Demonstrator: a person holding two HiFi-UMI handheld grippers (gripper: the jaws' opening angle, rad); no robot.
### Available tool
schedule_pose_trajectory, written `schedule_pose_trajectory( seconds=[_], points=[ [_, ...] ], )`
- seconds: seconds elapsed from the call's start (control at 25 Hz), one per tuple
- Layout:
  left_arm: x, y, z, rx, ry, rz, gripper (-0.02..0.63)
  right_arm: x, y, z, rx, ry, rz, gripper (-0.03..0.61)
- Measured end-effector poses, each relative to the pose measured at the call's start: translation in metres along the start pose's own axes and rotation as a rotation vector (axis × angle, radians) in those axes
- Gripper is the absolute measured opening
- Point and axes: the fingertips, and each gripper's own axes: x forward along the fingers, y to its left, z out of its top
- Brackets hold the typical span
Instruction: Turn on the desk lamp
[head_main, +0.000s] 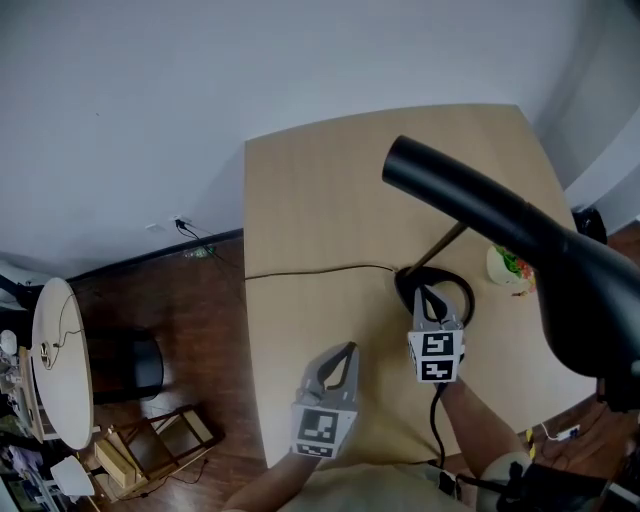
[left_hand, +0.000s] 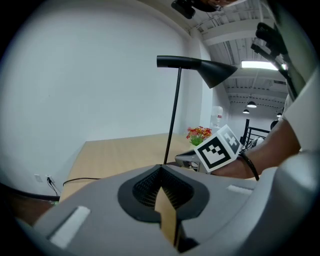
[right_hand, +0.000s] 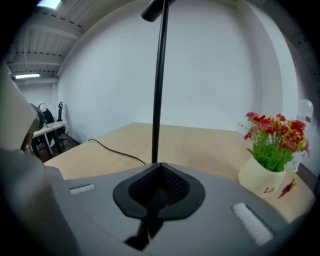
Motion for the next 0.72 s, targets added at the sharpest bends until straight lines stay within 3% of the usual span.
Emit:
schedule_pose_trajectory(
  seconds=[0.32, 0.72],
  points=[
    [0.006, 0.006, -0.009, -0.008, 0.035, 0.024, -0.002, 0.04, 0.0, -0.021, -0.034, 0.093, 0.018, -0.002],
    [0.006, 0.003, -0.007, -0.013, 0.028, 0.011, -0.002, 0.043, 0.003, -0.025, -0.001, 0.083, 0.036, -0.002]
  ],
)
